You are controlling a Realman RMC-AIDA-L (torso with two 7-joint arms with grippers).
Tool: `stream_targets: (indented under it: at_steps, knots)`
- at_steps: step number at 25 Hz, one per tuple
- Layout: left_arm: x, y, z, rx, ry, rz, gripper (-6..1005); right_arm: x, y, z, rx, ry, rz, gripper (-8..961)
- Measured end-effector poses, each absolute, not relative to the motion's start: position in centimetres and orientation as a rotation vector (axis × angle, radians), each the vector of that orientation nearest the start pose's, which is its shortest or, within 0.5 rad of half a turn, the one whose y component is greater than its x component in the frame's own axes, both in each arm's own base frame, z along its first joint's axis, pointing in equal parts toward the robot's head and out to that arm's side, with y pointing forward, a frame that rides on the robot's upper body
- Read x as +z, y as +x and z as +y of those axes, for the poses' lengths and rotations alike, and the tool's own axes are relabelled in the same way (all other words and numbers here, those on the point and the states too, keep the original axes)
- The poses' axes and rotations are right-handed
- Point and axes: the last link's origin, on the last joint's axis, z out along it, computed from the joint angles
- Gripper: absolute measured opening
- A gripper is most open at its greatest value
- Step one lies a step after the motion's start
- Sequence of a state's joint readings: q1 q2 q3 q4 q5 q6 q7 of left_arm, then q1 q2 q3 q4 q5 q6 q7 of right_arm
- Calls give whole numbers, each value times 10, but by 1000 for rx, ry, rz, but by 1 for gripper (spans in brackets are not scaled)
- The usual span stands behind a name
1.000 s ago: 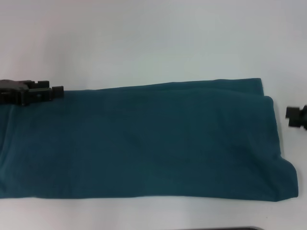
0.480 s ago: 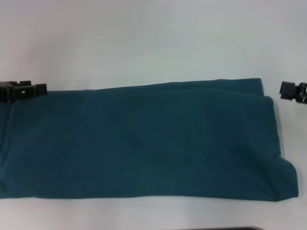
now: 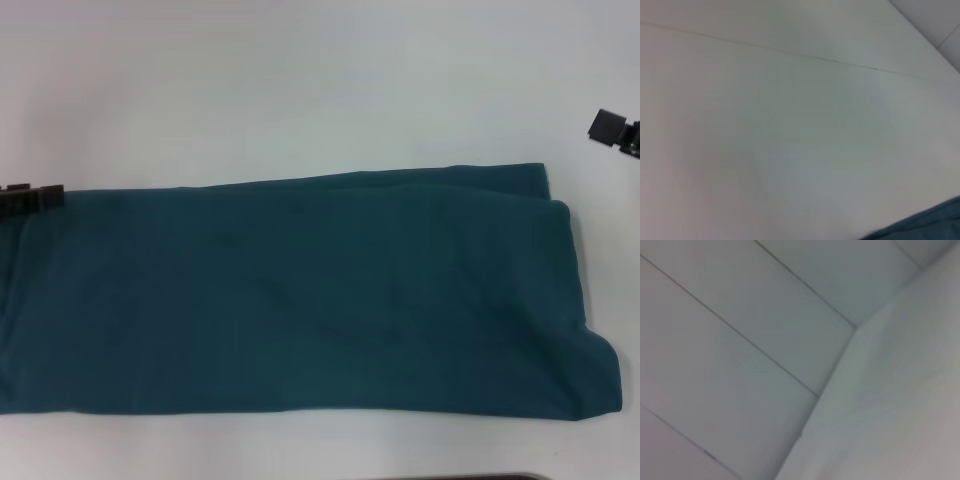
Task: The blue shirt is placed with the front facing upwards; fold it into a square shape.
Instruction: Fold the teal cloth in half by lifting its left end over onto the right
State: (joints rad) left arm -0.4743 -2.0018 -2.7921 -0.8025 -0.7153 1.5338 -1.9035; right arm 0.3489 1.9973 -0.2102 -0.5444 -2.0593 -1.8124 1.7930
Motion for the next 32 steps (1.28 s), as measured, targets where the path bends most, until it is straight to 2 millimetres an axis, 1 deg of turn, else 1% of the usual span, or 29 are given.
stream_targets:
  at_steps: [3, 13, 17, 21, 25, 28, 32]
  knots:
    - [80, -359, 309, -376, -2250, -1421, 658, 65, 336, 259, 1203, -2177, 1412, 724]
    - [79, -367, 304, -358, -2214, -1446, 658, 67, 343, 261, 1139, -2164, 1463, 724]
    - [78, -369, 301, -350, -2212, -1463, 658, 64, 342, 263, 1100, -2200, 1485, 719]
    - [77, -366, 296, -362, -2246, -1478, 658, 62, 341, 268, 1061, -2207, 1529, 708]
    - [75, -360, 292, -377, -2297, -1473, 658, 61, 341, 270, 1047, -2213, 1535, 694]
    - [72, -358, 294, -381, -2308, -1471, 658, 60, 340, 271, 1043, -2219, 1535, 669]
    - [66, -353, 300, -361, -2332, -1449, 658, 58, 338, 273, 1045, -2228, 1539, 669]
